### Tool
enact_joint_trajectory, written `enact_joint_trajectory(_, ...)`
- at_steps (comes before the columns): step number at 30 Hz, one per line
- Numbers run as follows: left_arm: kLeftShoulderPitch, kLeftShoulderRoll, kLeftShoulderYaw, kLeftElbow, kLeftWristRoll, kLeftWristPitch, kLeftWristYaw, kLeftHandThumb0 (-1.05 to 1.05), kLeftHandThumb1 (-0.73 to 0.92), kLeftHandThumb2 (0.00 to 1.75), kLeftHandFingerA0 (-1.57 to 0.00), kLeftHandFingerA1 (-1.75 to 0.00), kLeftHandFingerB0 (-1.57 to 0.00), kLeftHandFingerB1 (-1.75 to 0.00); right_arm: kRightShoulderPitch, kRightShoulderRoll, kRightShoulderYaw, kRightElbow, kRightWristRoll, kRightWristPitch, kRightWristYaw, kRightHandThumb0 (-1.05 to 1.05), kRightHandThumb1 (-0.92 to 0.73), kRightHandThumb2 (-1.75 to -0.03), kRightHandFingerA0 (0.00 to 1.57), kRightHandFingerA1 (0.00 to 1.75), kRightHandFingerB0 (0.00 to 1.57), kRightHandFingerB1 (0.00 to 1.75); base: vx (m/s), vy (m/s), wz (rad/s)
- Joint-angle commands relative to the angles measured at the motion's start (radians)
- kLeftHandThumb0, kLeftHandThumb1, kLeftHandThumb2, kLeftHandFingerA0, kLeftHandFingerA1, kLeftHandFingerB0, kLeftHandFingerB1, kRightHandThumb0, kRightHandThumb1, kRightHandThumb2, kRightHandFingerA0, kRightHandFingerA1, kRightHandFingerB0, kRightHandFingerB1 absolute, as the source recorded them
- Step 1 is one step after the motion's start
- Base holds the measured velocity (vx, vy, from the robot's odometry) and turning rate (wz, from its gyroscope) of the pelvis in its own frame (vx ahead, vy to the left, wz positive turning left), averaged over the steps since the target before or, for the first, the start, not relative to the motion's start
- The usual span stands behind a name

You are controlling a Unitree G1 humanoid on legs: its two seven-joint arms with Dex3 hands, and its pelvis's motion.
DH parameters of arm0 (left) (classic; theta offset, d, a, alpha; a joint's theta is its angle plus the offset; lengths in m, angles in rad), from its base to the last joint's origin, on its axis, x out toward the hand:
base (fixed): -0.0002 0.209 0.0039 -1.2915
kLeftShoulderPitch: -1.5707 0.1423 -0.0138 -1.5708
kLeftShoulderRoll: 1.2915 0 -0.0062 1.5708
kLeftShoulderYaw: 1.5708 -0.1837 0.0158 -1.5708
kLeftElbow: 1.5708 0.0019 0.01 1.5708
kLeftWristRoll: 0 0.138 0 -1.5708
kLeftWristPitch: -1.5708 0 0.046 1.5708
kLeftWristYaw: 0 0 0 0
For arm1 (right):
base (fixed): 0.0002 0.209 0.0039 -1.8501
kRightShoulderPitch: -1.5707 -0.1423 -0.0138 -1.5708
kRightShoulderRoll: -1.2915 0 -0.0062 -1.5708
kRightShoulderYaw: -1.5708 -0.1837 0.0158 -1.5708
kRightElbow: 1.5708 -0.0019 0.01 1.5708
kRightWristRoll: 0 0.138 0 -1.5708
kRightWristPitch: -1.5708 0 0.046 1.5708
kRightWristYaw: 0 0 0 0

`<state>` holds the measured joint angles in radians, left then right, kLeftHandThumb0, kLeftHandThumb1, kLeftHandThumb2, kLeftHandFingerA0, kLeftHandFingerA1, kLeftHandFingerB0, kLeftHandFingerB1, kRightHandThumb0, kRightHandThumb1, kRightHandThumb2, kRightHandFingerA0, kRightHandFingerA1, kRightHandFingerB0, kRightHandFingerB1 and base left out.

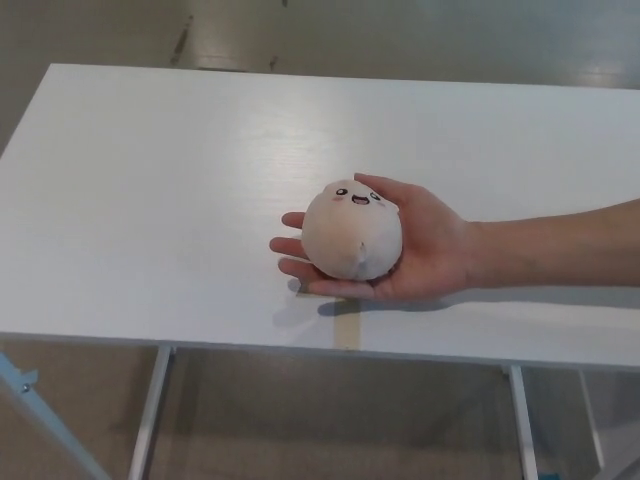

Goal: Use the left hand to take the pink dumpling toy on a person's hand and put it on the desk.

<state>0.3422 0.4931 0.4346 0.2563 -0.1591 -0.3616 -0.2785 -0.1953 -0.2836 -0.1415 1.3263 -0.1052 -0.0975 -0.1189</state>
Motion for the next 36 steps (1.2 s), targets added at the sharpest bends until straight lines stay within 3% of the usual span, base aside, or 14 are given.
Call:
enact_joint_trajectory(1,-0.099,0.117,0.194,-0.724,-0.4,-0.111,-0.016,-0.61,0.39,0.7,-0.35,-0.43,-0.24,-0.38,-0.012,-0.055,0.011,0.002,-0.011,0.014,0.038,-0.23,-0.69,-0.6,0.68,0.46,0.54,0.42,0.0,0.0,0.0)
enact_joint_trajectory(8,-0.446,0.225,-0.026,-0.75,-0.298,0.167,-0.034,-0.59,0.4,0.7,-0.32,-0.43,-0.21,-0.37,-0.015,-0.055,0.014,0.003,-0.012,0.015,0.038,-0.23,-0.69,-0.6,0.67,0.46,0.54,0.41,0.0,0.0,0.0)
enact_joint_trajectory(9,-0.586,0.227,-0.126,-0.747,-0.252,0.263,-0.043,-0.59,0.4,0.7,-0.31,-0.44,-0.21,-0.37,-0.02,-0.056,0.011,0.003,-0.009,0.016,0.038,-0.23,-0.69,-0.6,0.67,0.46,0.54,0.41,0.0,0.0,0.0)
enact_joint_trajectory(11,-0.66,0.214,-0.179,-0.743,-0.215,0.309,-0.05,-0.59,0.39,0.7,-0.31,-0.44,-0.21,-0.38,-0.017,-0.058,0.007,0.003,-0.005,0.015,0.039,-0.23,-0.69,-0.6,0.67,0.46,0.54,0.41,0.0,0.0,0.04)
enact_joint_trajectory(13,-0.821,0.152,-0.318,-0.679,-0.031,0.337,-0.087,-0.62,0.41,0.7,-0.36,-0.45,-0.23,-0.38,-0.012,-0.057,0.003,0.003,-0.001,0.013,0.036,-0.23,-0.69,-0.6,0.68,0.46,0.54,0.42,0.0,0.0,0.0)
enact_joint_trajectory(16,-0.942,0.079,-0.453,-0.575,0.184,0.29,-0.12,-0.65,0.41,0.72,-0.37,-0.45,-0.22,-0.38,-0.017,-0.057,-0.001,0.003,0.004,0.014,0.034,-0.23,-0.7,-0.61,0.67,0.46,0.54,0.41,0.0,0.0,0.0)
enact_joint_trajectory(17,-0.942,0.079,-0.453,-0.575,0.184,0.29,-0.12,-0.65,0.41,0.72,-0.37,-0.45,-0.22,-0.38,-0.017,-0.057,-0.001,0.003,0.004,0.014,0.034,-0.23,-0.7,-0.61,0.67,0.46,0.54,0.41,0.0,0.0,0.0)
enact_joint_trajectory(18,-1.009,0.037,-0.531,-0.486,0.304,0.24,-0.132,-0.66,0.42,0.72,-0.36,-0.45,-0.22,-0.38,-0.026,-0.059,-0.004,0.003,0.006,0.017,0.032,-0.23,-0.7,-0.61,0.67,0.46,0.54,0.41,0.0,0.0,0.0)
enact_joint_trajectory(23,-1.124,-0.012,-0.704,-0.283,0.553,0.159,-0.109,-0.67,0.41,0.73,-0.31,-0.44,-0.19,-0.37,-0.021,-0.052,-0.005,0.001,0.008,0.02,0.028,-0.23,-0.7,-0.61,0.66,0.46,0.54,0.41,0.0,0.0,0.0)
enact_joint_trajectory(36,-1.297,-0.08,-0.912,0.012,0.684,0.228,-0.048,-0.73,0.42,0.75,-0.23,-0.41,-0.16,-0.36,-0.031,-0.055,-0.005,0.003,0.009,0.022,0.039,-0.23,-0.7,-0.61,0.65,0.45,0.56,0.42,0.0,0.0,0.0)
